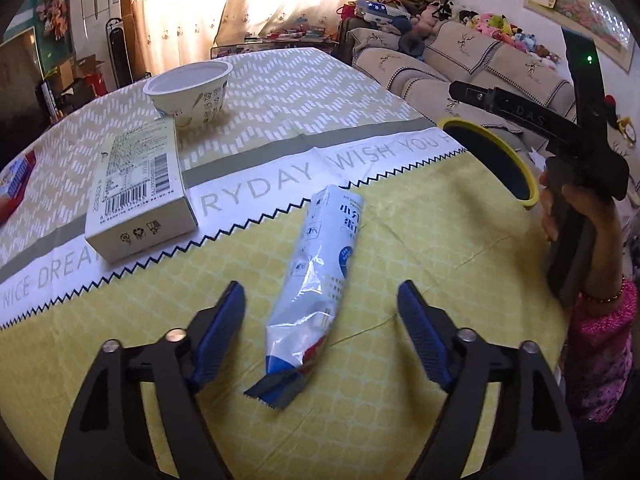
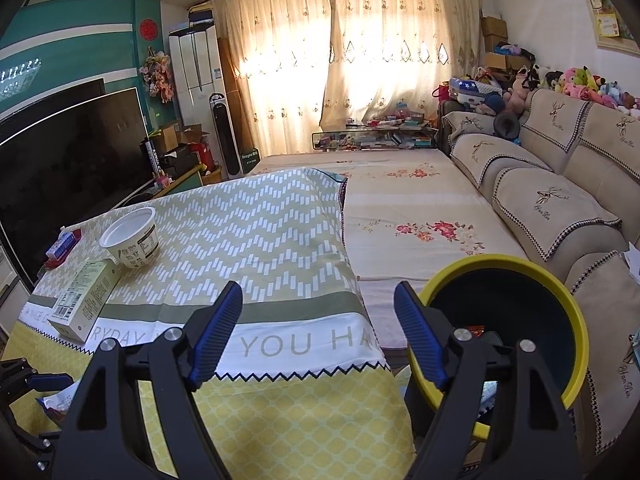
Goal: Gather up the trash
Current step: 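Reach the left gripper to the white-blue tube packet and grasp it, then carry the tube packet over the bin and open the left gripper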
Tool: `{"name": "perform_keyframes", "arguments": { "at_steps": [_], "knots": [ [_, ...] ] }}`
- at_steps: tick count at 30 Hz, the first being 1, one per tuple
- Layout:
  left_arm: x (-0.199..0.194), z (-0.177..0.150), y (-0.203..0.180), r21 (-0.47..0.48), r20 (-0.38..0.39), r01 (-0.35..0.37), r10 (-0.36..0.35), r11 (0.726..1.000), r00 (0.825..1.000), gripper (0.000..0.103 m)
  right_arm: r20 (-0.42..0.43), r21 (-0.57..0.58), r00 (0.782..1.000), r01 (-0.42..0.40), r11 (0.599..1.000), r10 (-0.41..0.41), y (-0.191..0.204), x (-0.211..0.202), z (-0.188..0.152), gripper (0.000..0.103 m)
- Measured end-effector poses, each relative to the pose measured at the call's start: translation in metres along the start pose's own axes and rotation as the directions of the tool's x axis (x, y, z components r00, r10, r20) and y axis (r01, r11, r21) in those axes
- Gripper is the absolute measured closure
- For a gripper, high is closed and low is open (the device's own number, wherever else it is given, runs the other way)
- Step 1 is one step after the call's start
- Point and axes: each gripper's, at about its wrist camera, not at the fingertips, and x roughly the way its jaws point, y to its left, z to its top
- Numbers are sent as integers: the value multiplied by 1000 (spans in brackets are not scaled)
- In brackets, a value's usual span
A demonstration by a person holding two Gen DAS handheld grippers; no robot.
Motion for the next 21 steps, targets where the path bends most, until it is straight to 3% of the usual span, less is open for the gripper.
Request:
{"name": "perform_keyframes", "arguments": {
  "at_steps": [3,9,15,21],
  "knots": [
    [1,1,-1,12,-1,-25,25,1000,1000,45,-1,2,1000,0,1000,0,0,1,0,29],
    [0,-2,-6,59,3,-100,100,993,995,57,-8,-5,1000,3,1000,-3,1,2,-1,29],
    [-1,-1,-4,57,14,-105,105,993,994,74,-6,-1,1000,3,1000,-3,1,2,-1,29],
    [-2,-1,-7,52,17,-93,92,994,996,77,8,14,1000,0,1000,0,0,-1,0,29]
  ]
}}
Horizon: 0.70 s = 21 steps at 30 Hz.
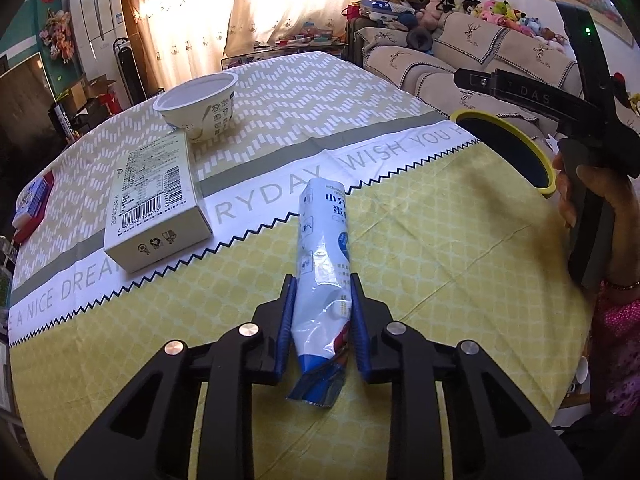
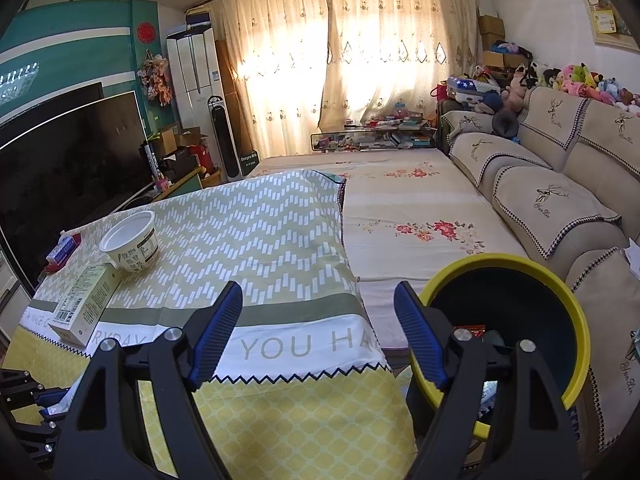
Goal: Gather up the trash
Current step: 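Carry the tube packet over the bin and open the left gripper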
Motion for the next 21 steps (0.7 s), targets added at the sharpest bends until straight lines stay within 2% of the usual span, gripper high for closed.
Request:
{"name": "perform_keyframes", "arguments": {
  "at_steps": [7,13,21],
  "knots": [
    [-11,7,-8,12,26,4,-4,1000,1000,77,55,-6,998,18,1000,-17,-3,-14,-1,29],
    [-19,27,-24,46,58,23,-26,999,998,77,82,20,996,32,999,-34,-23,-33,2,29],
    [-10,68,-70,140,76,105,-117,984,990,77,134,105,979,142,984,-156,-83,-73,2,29]
  ]
}}
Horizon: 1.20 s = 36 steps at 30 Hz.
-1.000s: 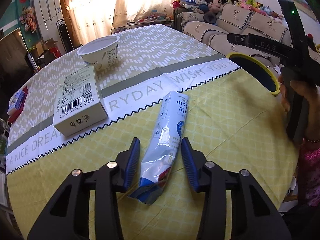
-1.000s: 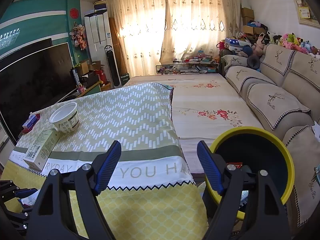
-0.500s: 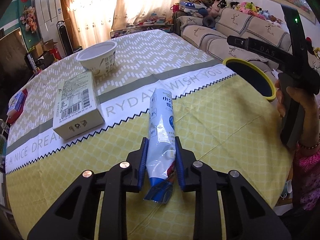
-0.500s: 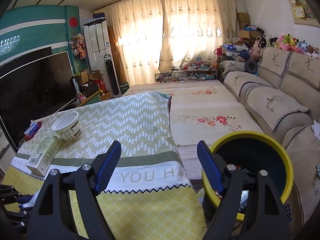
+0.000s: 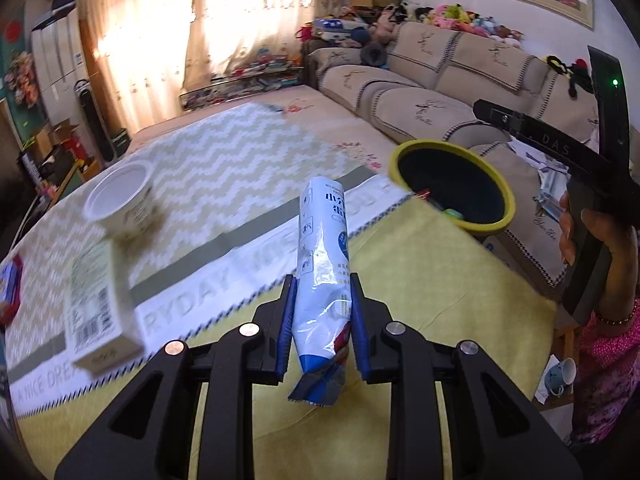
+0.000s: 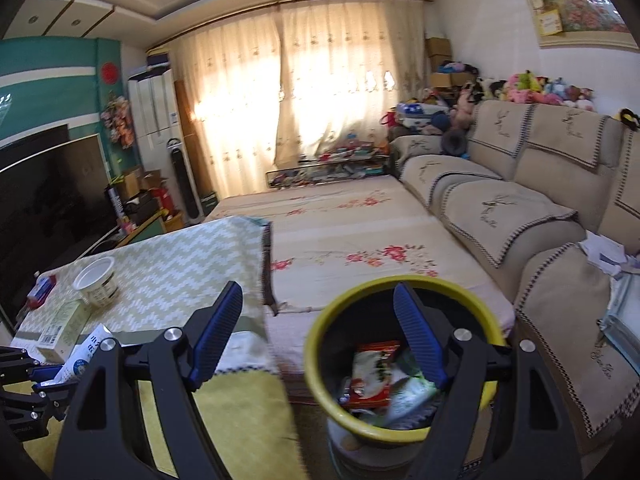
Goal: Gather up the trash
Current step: 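Carry the tube packet over the bin and open the left gripper, then reach the right gripper to the white bowl and grasp its rim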
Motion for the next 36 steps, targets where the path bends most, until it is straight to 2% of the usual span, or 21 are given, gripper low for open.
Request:
{"name": "perform_keyframes", "arguments": {
  "at_steps": [7,13,18,23,25,27,28,32,36],
  "knots": [
    [27,49,-54,100,4,114,-115,988,993,77,22,67,994,102,992,-104,-55,-21,-2,29],
    [70,93,-112,163,-55,236,-230,958,972,77,16,111,988,153,982,-155,-91,-30,-8,29],
    [125,121,-155,196,-121,278,-258,940,958,77,17,139,982,183,973,-187,-110,-33,-10,29],
    [176,141,-183,224,-154,265,-234,938,960,75,24,167,971,231,959,-238,-130,-42,-10,29],
    [193,146,-186,199,-170,259,-227,945,959,68,21,174,967,247,953,-254,-135,-45,-9,29],
    [202,147,-183,184,-168,235,-205,954,964,33,19,181,966,251,951,-258,-139,-46,-8,29],
    [201,146,-181,174,-152,216,-190,961,970,28,18,180,966,250,951,-258,-140,-46,-8,29],
    [173,137,-163,164,-96,204,-190,965,977,25,6,168,971,234,958,-239,-138,-41,-7,28],
    [114,116,-128,109,7,186,-187,977,982,13,-16,148,982,189,971,-189,-121,-28,-9,28]
  ]
}}
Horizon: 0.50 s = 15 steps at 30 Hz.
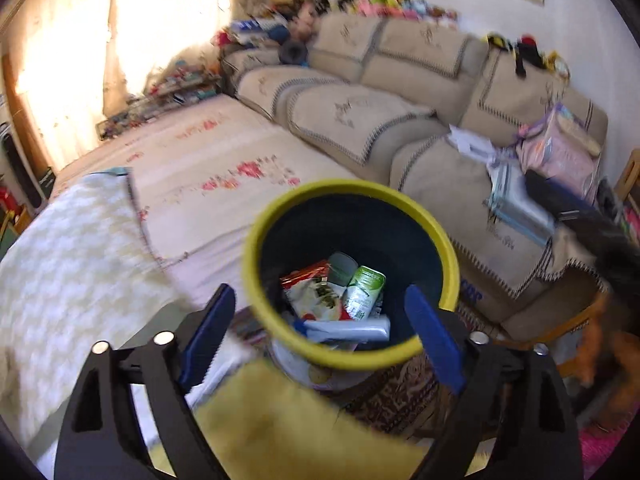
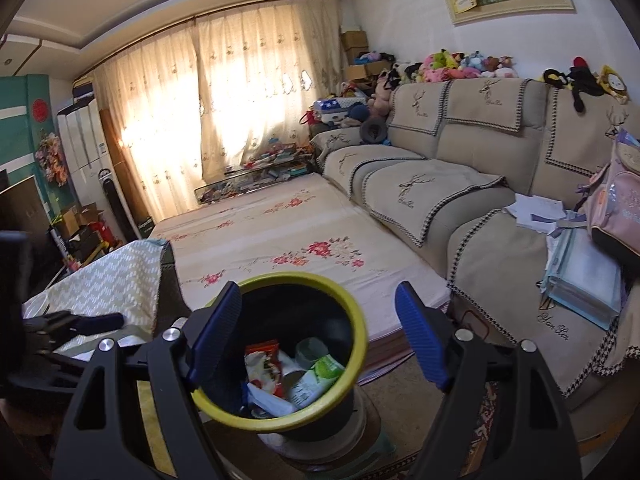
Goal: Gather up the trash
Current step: 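Reach the right gripper to the white bowl and grasp its rim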
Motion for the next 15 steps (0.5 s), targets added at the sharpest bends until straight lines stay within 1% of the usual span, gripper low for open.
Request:
{"name": "perform_keyframes", "arguments": {
  "at_steps": [3,5,7,8,9,10,11,12,14,15],
  "knots": [
    [-47,-25,21,-56,59,-31,35,998,998,9,-23,-32,998,-51,998,50,23,5,-4,28],
    [-76,-43,36,-102,88,-49,58,994,994,6,-42,-55,994,-100,993,98,43,8,-6,27],
    [-104,-63,53,-145,116,-81,99,986,988,5,-70,-91,986,-159,983,153,67,11,-9,25],
    [-118,-75,61,-167,128,-111,134,980,983,5,-82,-115,982,-177,978,168,79,12,-9,25],
    [-134,-90,70,-195,141,-158,187,968,972,5,-90,-139,979,-193,971,181,90,13,-11,25],
    [-146,-99,77,-215,144,-186,219,959,965,5,-99,-164,974,-219,962,205,105,13,-13,25],
    [-160,-113,86,-251,142,-226,267,941,953,5,-107,-176,968,-241,954,225,115,12,-14,25],
    [-173,-126,95,-287,139,-255,304,923,943,5,-124,-188,959,-276,943,256,129,13,-16,25],
    [-192,-148,109,-344,132,-293,355,892,926,5,-157,-212,940,-333,919,304,156,15,-19,25],
    [-204,-162,118,-380,124,-317,387,869,914,5,-173,-232,931,-356,905,322,171,15,-20,25]
  ]
}}
